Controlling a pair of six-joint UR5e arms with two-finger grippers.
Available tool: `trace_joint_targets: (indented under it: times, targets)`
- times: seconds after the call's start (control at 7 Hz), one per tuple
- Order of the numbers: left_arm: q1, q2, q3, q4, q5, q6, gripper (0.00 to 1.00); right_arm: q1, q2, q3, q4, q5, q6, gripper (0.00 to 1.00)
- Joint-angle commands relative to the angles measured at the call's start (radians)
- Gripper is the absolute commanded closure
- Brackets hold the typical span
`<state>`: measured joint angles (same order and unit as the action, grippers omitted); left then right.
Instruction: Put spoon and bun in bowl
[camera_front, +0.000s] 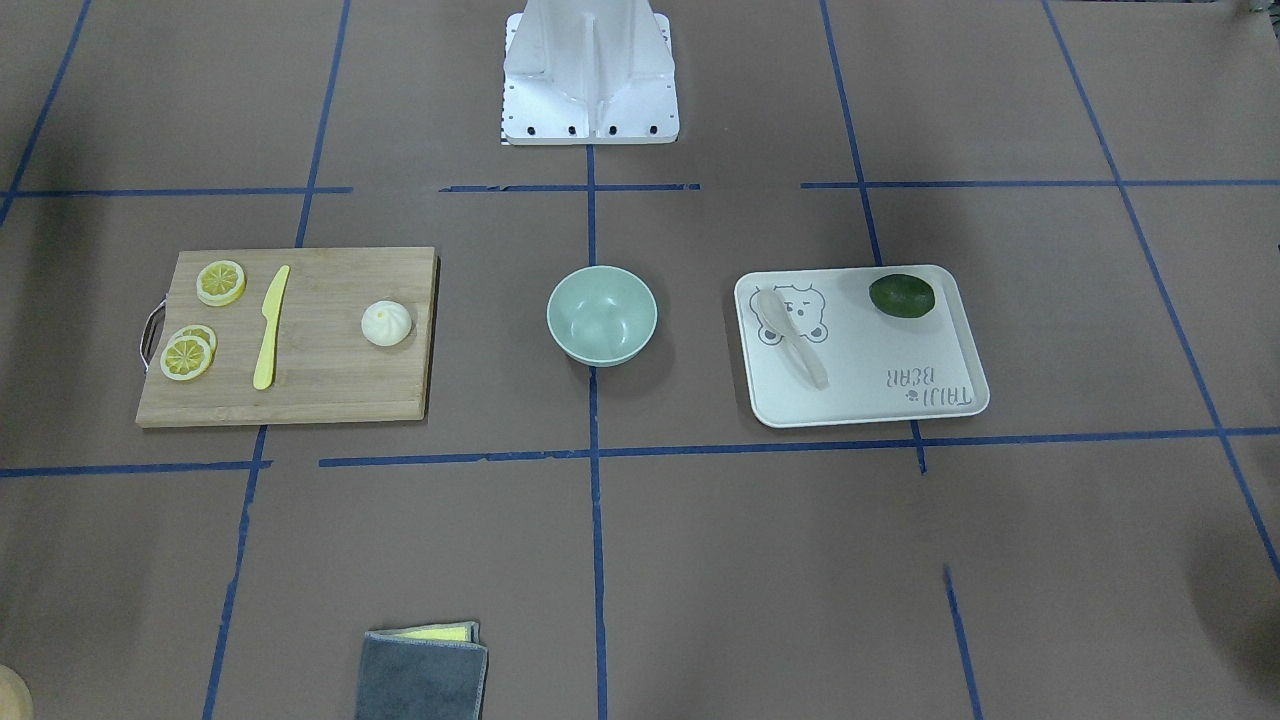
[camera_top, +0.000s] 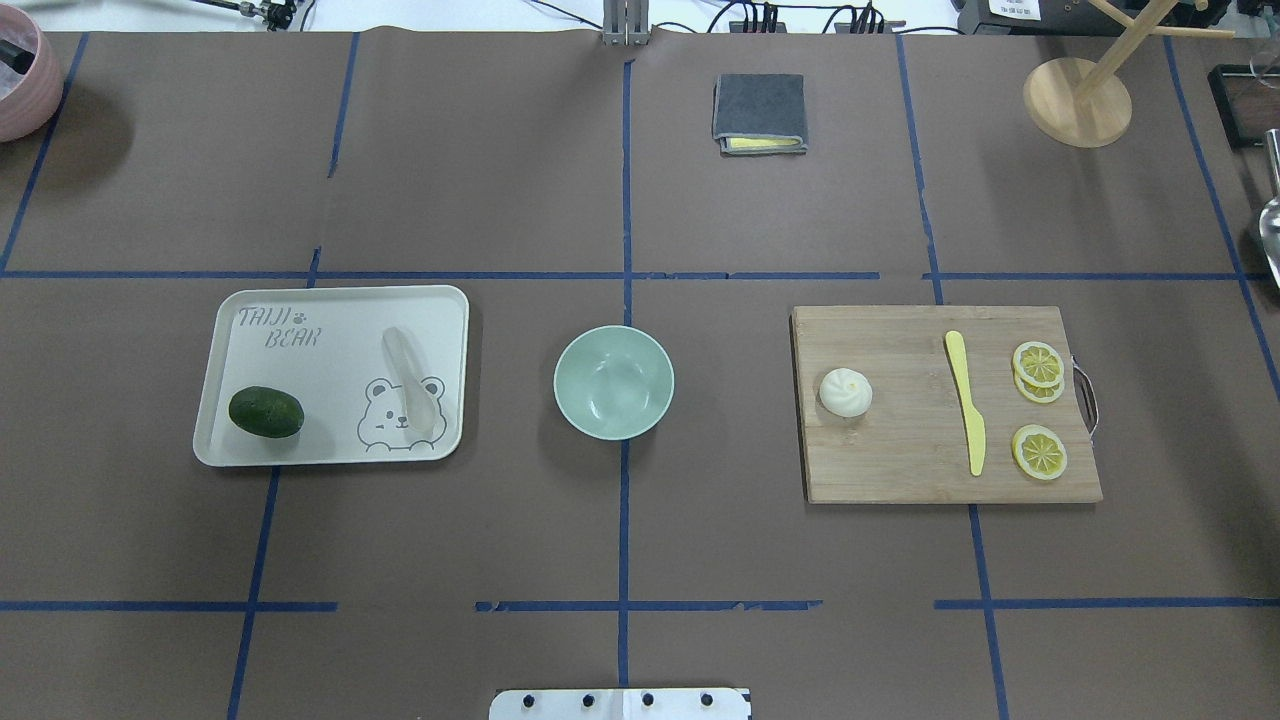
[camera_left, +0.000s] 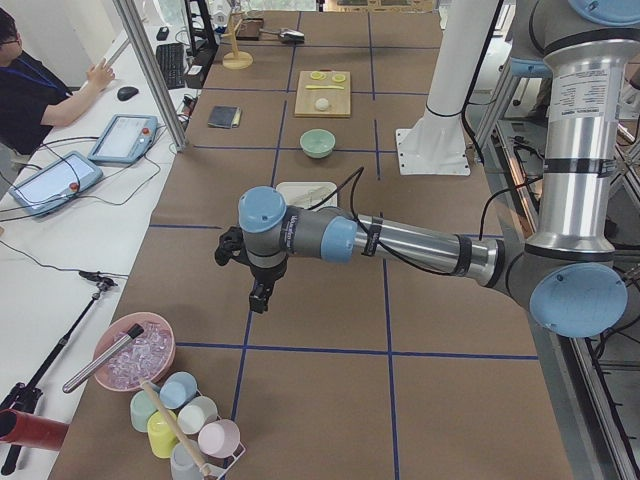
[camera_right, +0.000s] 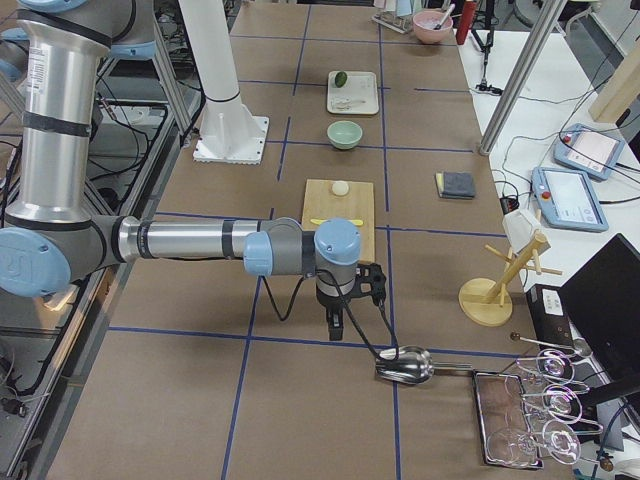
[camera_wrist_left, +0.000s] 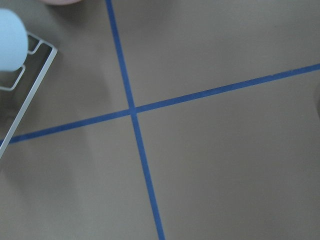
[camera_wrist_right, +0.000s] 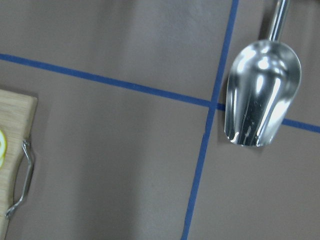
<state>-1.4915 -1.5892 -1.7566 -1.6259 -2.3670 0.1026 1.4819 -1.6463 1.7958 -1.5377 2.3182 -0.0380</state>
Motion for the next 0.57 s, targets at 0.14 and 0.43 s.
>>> trace_joint_targets:
  times: [0.14,0.43]
  targets:
    - [0.008,-0.063,0.057,-0.364,0.0,-0.007,0.0,-0.006,0.065,0.011,0.059,0.01,0.051,0.0]
    - [0.035,-0.11,0.109,-0.593,-0.004,-0.047,0.0,-0.006,0.057,0.007,0.094,0.009,0.044,0.0]
